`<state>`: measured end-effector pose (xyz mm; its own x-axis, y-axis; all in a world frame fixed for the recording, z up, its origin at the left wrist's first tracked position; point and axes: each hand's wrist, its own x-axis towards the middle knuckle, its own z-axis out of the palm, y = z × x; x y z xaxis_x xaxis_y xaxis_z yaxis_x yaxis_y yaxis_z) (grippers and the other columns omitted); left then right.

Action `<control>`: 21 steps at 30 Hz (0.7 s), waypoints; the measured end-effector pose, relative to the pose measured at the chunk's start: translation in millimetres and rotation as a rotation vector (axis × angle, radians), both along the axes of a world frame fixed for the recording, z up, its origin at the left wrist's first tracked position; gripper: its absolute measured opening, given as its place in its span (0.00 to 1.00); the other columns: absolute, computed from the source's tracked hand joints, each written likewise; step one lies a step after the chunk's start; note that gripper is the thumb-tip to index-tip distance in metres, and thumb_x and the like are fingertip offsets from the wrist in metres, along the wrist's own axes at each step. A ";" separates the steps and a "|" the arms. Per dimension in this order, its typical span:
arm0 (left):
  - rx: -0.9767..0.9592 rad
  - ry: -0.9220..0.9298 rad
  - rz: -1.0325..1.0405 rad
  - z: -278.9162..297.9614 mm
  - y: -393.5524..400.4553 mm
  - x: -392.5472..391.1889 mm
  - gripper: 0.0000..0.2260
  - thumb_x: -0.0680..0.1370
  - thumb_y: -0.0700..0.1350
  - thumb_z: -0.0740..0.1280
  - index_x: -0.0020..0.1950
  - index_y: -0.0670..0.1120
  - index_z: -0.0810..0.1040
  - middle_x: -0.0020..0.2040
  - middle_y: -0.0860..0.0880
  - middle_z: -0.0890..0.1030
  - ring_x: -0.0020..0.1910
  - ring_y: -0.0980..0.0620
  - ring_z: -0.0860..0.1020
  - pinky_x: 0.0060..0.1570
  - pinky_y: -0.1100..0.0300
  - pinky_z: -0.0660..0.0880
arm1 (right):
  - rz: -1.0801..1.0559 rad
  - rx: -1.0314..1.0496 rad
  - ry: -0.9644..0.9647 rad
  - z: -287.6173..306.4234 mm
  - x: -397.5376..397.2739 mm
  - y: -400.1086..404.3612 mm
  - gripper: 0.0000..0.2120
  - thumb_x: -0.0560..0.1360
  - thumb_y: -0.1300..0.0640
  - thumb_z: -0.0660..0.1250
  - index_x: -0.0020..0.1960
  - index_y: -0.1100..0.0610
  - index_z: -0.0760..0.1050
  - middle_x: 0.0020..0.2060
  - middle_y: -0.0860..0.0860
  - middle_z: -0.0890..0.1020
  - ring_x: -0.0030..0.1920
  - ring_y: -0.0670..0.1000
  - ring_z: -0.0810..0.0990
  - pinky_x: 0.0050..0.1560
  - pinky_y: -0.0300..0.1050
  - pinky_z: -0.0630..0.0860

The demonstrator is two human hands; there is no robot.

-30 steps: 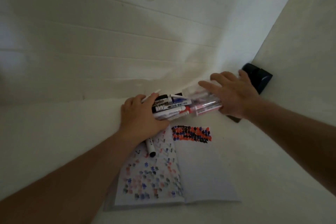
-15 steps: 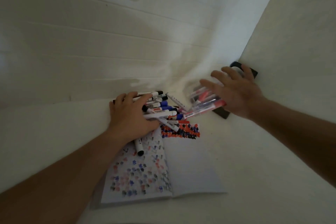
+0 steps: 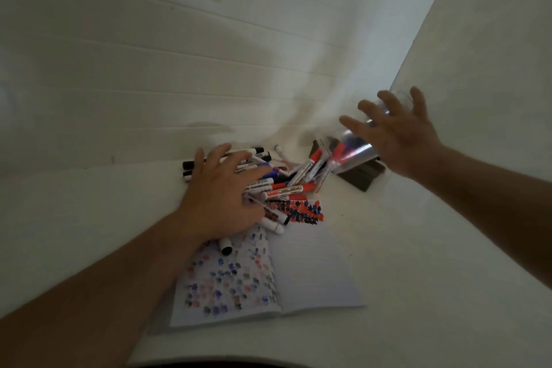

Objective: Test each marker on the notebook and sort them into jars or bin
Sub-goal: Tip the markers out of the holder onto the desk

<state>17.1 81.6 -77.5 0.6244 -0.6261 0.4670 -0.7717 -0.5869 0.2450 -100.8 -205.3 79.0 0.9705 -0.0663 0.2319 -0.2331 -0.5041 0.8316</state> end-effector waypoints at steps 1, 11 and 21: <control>0.005 -0.003 -0.016 -1.1 0.2 -0.5 0.33 0.68 0.68 0.58 0.74 0.69 0.68 0.79 0.56 0.65 0.80 0.44 0.54 0.76 0.32 0.46 | -0.005 -0.007 0.009 -0.8 -1.5 -2.9 0.56 0.69 0.47 0.79 0.82 0.39 0.42 0.81 0.53 0.54 0.81 0.63 0.53 0.75 0.75 0.52; 0.007 -0.042 -0.020 -10.4 -2.7 6.7 0.30 0.72 0.73 0.55 0.70 0.66 0.75 0.72 0.54 0.74 0.75 0.44 0.64 0.73 0.36 0.58 | -0.025 -0.004 -0.137 9.6 -40.0 -39.6 0.49 0.67 0.52 0.78 0.81 0.39 0.55 0.76 0.52 0.64 0.77 0.63 0.59 0.72 0.76 0.55; -0.055 -0.003 -0.036 -14.0 -1.0 8.7 0.28 0.72 0.71 0.56 0.67 0.64 0.80 0.72 0.53 0.76 0.74 0.45 0.66 0.75 0.42 0.57 | 0.011 0.367 -0.511 -10.7 -126.9 -73.0 0.56 0.59 0.47 0.86 0.81 0.45 0.60 0.76 0.53 0.66 0.76 0.63 0.64 0.70 0.76 0.58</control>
<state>25.8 80.5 -91.5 0.6002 -0.6217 0.5033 -0.7931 -0.5440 0.2738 -227.7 -278.3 68.3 0.7442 -0.2207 0.6304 -0.5487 -0.7403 0.3885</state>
